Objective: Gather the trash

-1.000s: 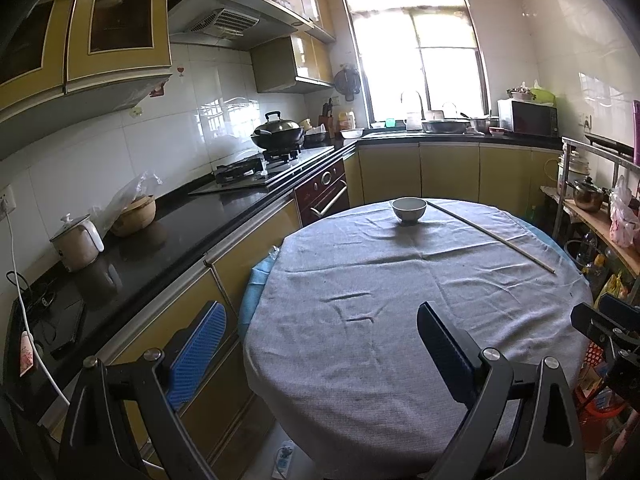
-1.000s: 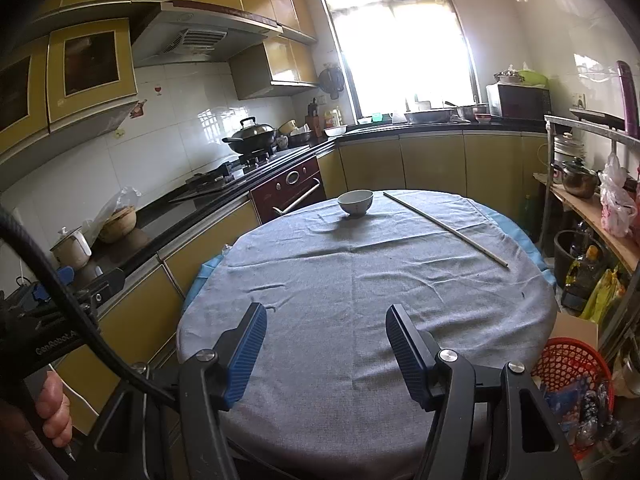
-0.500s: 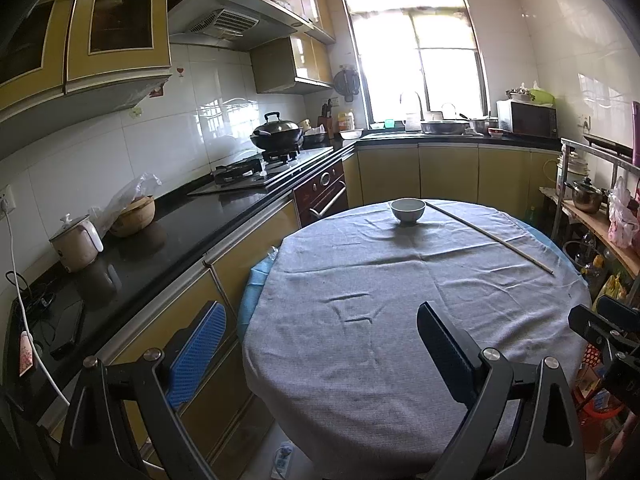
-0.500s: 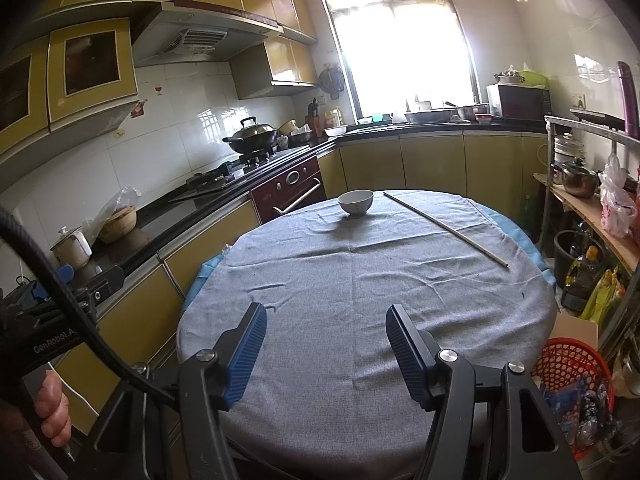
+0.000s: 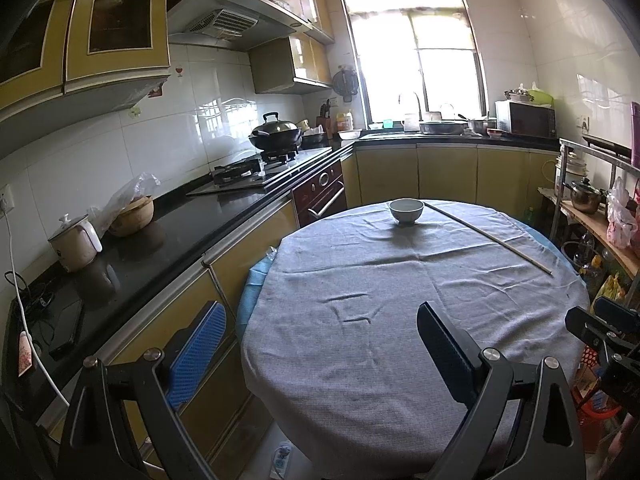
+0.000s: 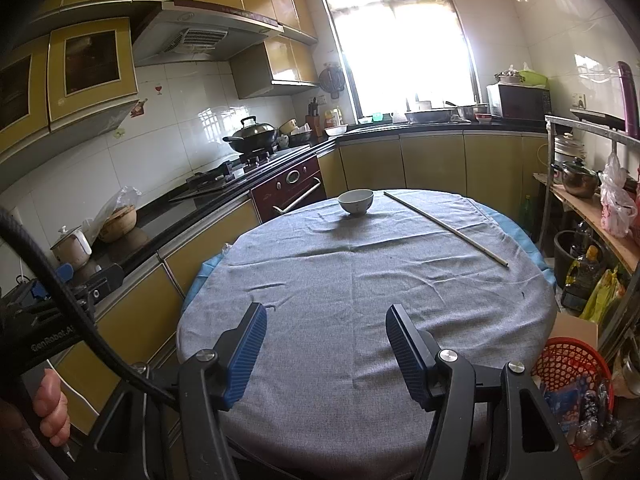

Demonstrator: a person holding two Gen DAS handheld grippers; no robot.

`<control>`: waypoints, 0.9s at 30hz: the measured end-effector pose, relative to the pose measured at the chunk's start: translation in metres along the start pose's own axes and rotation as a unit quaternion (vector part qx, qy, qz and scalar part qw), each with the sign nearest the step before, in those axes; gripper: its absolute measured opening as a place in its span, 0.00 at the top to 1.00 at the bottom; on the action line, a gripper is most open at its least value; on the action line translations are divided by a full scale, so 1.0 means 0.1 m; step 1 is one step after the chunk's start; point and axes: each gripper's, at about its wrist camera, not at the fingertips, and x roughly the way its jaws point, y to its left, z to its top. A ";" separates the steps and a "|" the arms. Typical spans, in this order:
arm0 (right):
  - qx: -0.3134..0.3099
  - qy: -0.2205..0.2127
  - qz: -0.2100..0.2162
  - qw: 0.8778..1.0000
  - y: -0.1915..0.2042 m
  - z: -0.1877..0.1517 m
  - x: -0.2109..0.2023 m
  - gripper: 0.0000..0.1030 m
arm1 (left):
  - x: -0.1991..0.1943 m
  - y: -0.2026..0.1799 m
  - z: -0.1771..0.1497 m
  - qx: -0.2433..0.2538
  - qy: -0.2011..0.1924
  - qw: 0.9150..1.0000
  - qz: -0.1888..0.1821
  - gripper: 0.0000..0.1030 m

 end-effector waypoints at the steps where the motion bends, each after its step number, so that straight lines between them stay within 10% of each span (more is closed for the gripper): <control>1: 0.000 0.000 0.000 1.000 0.00 0.00 0.00 0.36 | 0.00 0.00 0.00 0.001 0.000 1.000 0.000 0.06; 27: 0.000 0.001 0.000 1.000 0.00 -0.01 0.00 0.36 | -0.03 -0.01 -0.01 0.003 0.001 1.000 -0.007 0.06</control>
